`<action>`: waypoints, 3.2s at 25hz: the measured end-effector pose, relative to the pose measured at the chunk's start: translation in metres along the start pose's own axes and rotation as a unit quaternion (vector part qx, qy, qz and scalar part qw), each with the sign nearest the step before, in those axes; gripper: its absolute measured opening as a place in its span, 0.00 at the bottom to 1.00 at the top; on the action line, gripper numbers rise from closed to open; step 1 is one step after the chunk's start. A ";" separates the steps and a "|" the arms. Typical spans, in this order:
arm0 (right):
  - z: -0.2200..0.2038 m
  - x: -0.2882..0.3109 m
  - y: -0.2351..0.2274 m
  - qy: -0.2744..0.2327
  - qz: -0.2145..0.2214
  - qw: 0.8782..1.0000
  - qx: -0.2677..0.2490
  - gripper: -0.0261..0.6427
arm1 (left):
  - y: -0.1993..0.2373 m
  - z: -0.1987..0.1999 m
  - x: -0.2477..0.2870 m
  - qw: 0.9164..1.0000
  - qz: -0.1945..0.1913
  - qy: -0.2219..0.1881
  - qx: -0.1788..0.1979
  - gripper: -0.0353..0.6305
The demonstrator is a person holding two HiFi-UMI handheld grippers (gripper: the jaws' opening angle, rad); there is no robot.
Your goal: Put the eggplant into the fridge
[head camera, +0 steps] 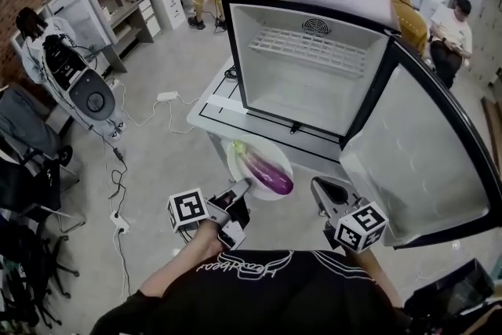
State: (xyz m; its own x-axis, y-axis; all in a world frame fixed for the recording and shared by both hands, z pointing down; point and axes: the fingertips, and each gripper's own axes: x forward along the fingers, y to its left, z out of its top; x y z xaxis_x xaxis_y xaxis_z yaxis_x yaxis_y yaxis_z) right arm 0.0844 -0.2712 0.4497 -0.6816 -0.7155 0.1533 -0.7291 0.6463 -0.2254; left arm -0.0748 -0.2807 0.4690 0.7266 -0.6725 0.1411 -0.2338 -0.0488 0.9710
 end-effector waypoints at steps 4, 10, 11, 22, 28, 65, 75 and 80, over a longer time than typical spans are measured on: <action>0.005 0.005 -0.017 -0.001 -0.006 1.000 -0.008 0.05 | 0.002 0.006 0.021 1.000 -0.005 0.003 -0.002 0.09; 0.006 0.007 -0.016 0.003 -0.016 1.000 -0.016 0.05 | 0.005 0.003 0.027 1.000 -0.006 0.019 -0.011 0.09; 0.005 0.007 -0.015 0.004 -0.018 1.000 -0.017 0.05 | 0.006 0.003 0.027 1.000 -0.006 0.022 -0.012 0.09; 0.002 0.016 -0.020 0.005 -0.048 0.999 -0.021 0.05 | 0.016 0.014 0.042 0.998 -0.015 0.056 -0.017 0.09; 0.009 0.036 -0.039 0.005 -0.064 0.998 -0.013 0.05 | 0.022 0.038 0.068 0.997 -0.007 0.071 -0.019 0.09; 0.018 0.107 -0.119 -0.012 -0.137 0.990 0.031 0.05 | 0.065 0.114 0.209 0.985 0.063 0.156 0.042 0.09; 0.014 0.123 -0.130 -0.002 -0.149 0.988 0.035 0.05 | 0.077 0.126 0.251 0.983 0.075 0.159 0.052 0.09; 0.013 0.128 -0.138 -0.006 -0.158 0.986 0.049 0.05 | 0.086 0.132 0.272 0.982 0.082 0.161 0.056 0.09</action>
State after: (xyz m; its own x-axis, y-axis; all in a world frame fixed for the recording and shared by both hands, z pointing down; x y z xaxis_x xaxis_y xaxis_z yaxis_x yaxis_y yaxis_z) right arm 0.0984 -0.4551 0.4881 -0.4202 -0.8806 0.2191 -0.8950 0.3624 -0.2600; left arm 0.0169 -0.5652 0.5650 0.8352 -0.4112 0.3651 -0.4218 -0.0530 0.9051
